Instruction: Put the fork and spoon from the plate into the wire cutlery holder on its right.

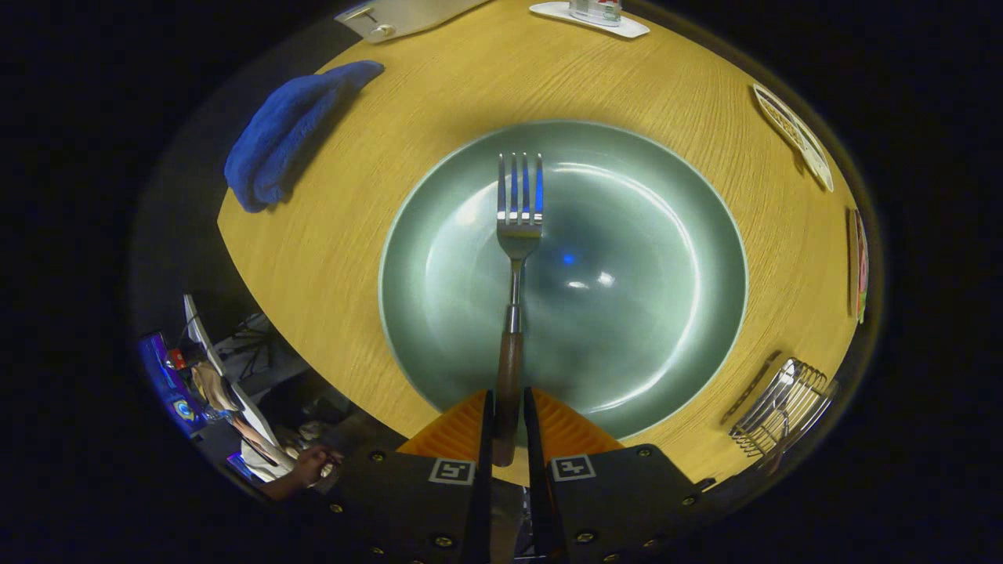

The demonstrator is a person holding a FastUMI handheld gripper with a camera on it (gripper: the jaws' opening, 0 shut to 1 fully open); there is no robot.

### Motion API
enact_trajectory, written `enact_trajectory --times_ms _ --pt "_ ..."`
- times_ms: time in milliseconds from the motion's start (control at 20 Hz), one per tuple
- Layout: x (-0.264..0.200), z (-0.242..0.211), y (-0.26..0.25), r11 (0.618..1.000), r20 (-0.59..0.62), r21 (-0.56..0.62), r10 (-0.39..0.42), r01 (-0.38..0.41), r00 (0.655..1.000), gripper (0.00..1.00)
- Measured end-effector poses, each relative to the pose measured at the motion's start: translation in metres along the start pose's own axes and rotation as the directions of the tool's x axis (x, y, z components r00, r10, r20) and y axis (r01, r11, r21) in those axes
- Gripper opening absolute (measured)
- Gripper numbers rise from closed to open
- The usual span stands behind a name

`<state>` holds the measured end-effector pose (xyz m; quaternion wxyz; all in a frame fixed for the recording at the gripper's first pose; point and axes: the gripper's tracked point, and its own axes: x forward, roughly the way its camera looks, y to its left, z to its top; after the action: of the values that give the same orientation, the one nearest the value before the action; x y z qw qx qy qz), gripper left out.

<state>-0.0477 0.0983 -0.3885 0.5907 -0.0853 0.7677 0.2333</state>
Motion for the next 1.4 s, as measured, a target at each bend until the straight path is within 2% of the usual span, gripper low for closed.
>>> enact_trajectory --times_ms 50,100,150,400,500,550,650,800,900,1050,1400 --pt "0.007 0.001 -0.004 1.0 0.003 -0.001 -0.006 0.006 1.0 0.21" --pt "0.026 -0.007 -0.011 1.0 0.011 0.0 -0.004 0.004 1.0 0.14" --pt "-0.004 0.0 -0.008 1.0 -0.005 -0.011 -0.004 0.004 1.0 0.06" --pt "-0.009 0.001 -0.018 0.991 -0.001 -0.121 -0.05 0.049 0.999 0.07" --pt "-0.01 0.001 -0.016 0.993 0.015 -0.115 -0.011 0.012 1.0 0.07" --pt "-0.012 0.002 -0.019 0.993 0.034 -0.118 -0.006 0.01 0.999 0.01" --pt "-0.017 0.002 -0.021 0.99 0.037 -0.138 -0.035 0.04 0.999 0.01" --pt "-0.036 -0.005 -0.021 0.992 0.014 -0.123 -0.006 0.008 1.0 0.0" --pt "-0.049 -0.013 -0.031 0.99 -0.005 -0.142 -0.015 0.014 1.0 0.01" --pt "-0.071 -0.033 -0.043 0.986 -0.051 -0.165 -0.033 0.024 0.998 0.01" --pt "-0.116 -0.087 -0.083 0.992 -0.184 -0.121 -0.051 0.029 0.982 0.01"
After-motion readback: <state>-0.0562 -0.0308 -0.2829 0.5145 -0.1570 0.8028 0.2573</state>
